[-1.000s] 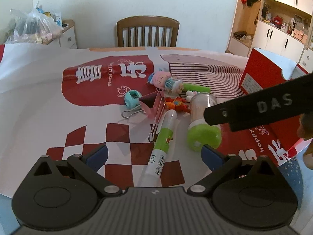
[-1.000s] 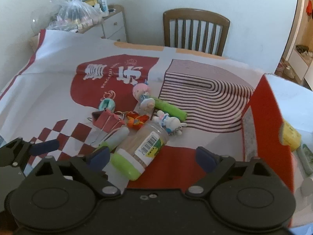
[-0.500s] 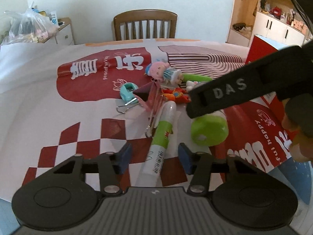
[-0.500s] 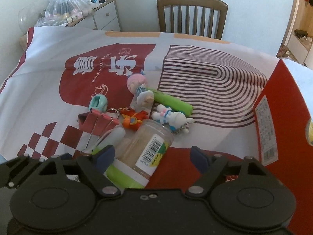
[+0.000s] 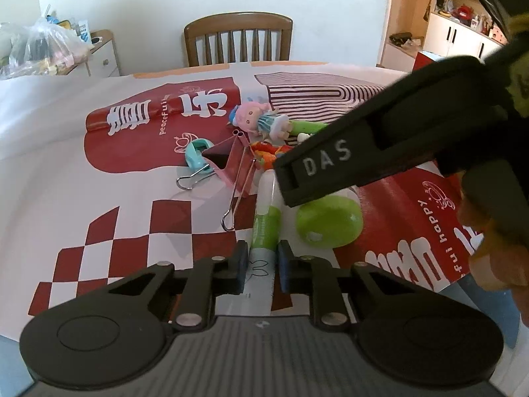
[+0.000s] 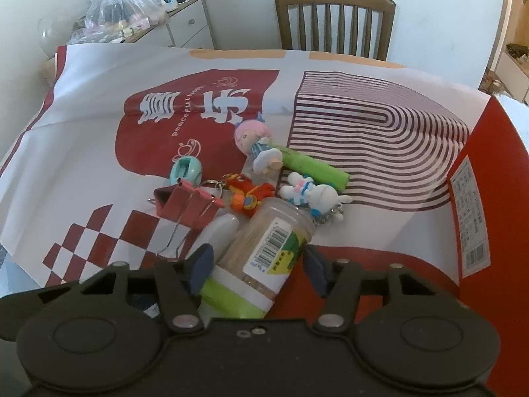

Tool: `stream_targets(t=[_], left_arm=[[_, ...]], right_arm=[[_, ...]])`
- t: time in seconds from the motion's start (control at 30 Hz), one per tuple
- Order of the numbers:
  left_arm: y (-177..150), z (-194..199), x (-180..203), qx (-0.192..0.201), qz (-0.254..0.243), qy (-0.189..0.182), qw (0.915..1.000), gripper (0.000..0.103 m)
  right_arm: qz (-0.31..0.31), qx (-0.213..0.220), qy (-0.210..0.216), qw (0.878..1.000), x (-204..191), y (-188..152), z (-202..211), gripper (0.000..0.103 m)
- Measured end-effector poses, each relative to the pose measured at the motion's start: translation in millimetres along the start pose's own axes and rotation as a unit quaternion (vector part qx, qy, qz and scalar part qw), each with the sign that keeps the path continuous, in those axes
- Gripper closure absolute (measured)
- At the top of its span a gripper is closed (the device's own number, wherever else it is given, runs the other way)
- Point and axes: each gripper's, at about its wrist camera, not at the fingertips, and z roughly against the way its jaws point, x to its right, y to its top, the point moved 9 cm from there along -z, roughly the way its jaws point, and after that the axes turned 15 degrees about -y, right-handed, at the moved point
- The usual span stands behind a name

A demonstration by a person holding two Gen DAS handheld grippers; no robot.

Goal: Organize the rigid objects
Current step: 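Grasp the white-green glue stick with the left tool while the right tool grasps the green-lidded jar, then carry the glue stick and green-lidded jar with both tools over the box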

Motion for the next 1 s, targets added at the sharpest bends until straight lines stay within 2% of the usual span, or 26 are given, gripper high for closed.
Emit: stream_targets(t=[0.17,0.43,0.6,1.0], left_arm=[[0,1,-1,-0.002,0.021,-0.006,0.9998,0.086],[-6,8,4,-0.007,0.056,-0.028,0.9980,0.086],[-6,17,11,-0.003,0.068,-0.036,0.9971,0.086],[21,61,59,0.025,0.072,-0.066,0.9949,0.086]], right_arm=[[0.004,0.001,0.003,1.000,6,-6,6,0.053],[-0.006,-0.004,0.010,1.000,28,-33,27,0.054],[-0.009,0.009,0.015,1.000,39,-42,50,0.054],[-0.025,0.045,0.019,0.998,73,-43,105,0.054]])
